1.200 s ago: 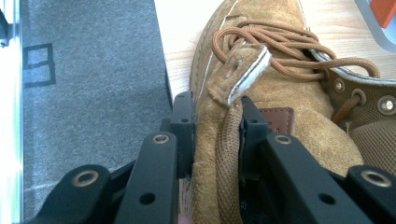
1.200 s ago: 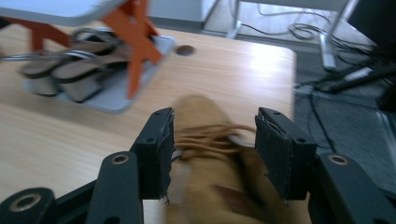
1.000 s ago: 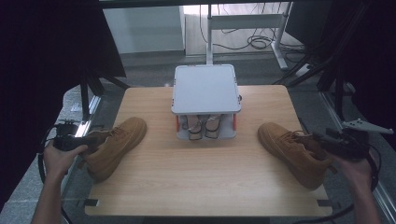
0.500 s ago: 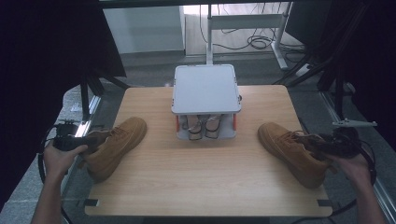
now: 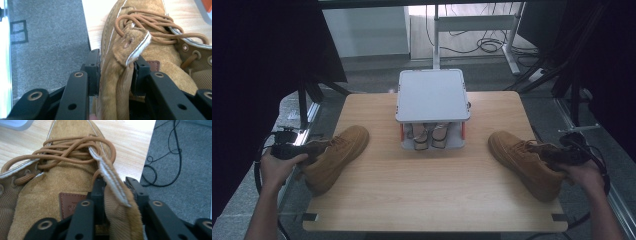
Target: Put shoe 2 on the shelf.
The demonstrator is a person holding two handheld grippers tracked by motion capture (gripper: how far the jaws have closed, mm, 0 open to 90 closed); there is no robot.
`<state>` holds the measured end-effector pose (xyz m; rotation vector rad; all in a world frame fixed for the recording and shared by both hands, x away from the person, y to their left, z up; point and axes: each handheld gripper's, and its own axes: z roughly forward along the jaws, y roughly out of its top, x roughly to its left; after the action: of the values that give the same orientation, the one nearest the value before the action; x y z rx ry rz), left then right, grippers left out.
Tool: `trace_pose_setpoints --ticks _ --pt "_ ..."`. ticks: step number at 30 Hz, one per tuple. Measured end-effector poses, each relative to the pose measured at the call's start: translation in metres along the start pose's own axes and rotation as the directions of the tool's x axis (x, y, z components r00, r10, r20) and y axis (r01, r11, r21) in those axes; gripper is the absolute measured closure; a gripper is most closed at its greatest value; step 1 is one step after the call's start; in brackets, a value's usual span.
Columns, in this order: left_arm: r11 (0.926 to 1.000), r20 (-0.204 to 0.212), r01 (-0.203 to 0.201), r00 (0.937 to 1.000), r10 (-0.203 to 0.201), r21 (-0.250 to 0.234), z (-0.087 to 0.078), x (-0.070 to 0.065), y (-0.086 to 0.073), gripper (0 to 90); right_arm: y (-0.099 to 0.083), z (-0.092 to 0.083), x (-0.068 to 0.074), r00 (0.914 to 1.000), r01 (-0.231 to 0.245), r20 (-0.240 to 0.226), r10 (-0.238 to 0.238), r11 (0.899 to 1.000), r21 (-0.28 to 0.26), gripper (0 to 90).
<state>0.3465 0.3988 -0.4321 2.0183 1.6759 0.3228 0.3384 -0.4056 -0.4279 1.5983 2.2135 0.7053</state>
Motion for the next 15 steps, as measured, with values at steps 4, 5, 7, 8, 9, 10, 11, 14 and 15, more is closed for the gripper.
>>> trace_pose_setpoints --ticks 4,5,7,8,9,10,11,14,15 --pt "1.0000 -0.023 0.005 0.9997 -0.005 0.006 0.0029 -0.0027 0.0005 71.9 0.0015 0.0029 0.0023 0.9999 0.012 0.007 -0.012 1.000 0.024 74.2" --pt "1.0000 -0.023 0.002 0.9997 -0.002 0.005 0.0025 -0.0030 0.0003 72.9 0.0020 0.0031 0.0023 0.9999 0.012 0.005 -0.013 0.999 0.030 74.6" --pt "1.0000 -0.016 -0.004 0.9999 0.004 0.006 0.0017 -0.0031 -0.0001 74.6 0.0027 0.0034 0.0022 0.9997 0.021 0.007 -0.021 0.999 0.036 75.4" --pt "1.0000 -0.014 -0.006 0.9999 0.006 0.006 0.0016 -0.0033 -0.0001 75.3 0.0030 0.0033 0.0024 0.9997 0.023 0.005 -0.023 0.999 0.043 75.8" --pt "1.0000 -0.011 -0.007 0.9999 0.008 0.006 0.0013 -0.0038 -0.0002 75.9 0.0032 0.0033 0.0025 0.9997 0.024 0.005 -0.024 0.999 0.045 76.2" --pt "0.9999 -0.006 -0.013 0.9999 0.013 0.008 0.0009 -0.0037 -0.0003 76.5 0.0036 0.0031 0.0026 0.9997 0.024 0.003 -0.024 0.999 0.048 76.8" --pt "0.9999 0.001 -0.015 0.9999 0.015 0.009 0.0005 -0.0038 -0.0006 76.9 0.0036 0.0031 0.0027 0.9998 0.022 0.003 -0.022 0.999 0.047 77.3" --pt "0.9997 0.023 -0.024 0.9995 0.024 0.006 -0.0006 -0.0044 -0.0018 77.9 0.0028 0.0029 0.0021 1.0000 0.006 -0.003 -0.006 0.999 0.033 78.8" --pt "0.9996 0.023 -0.030 0.9993 0.029 0.005 -0.0009 -0.0046 -0.0019 78.1 0.0023 0.0027 0.0011 0.9999 -0.002 -0.011 0.003 1.000 0.028 79.2"
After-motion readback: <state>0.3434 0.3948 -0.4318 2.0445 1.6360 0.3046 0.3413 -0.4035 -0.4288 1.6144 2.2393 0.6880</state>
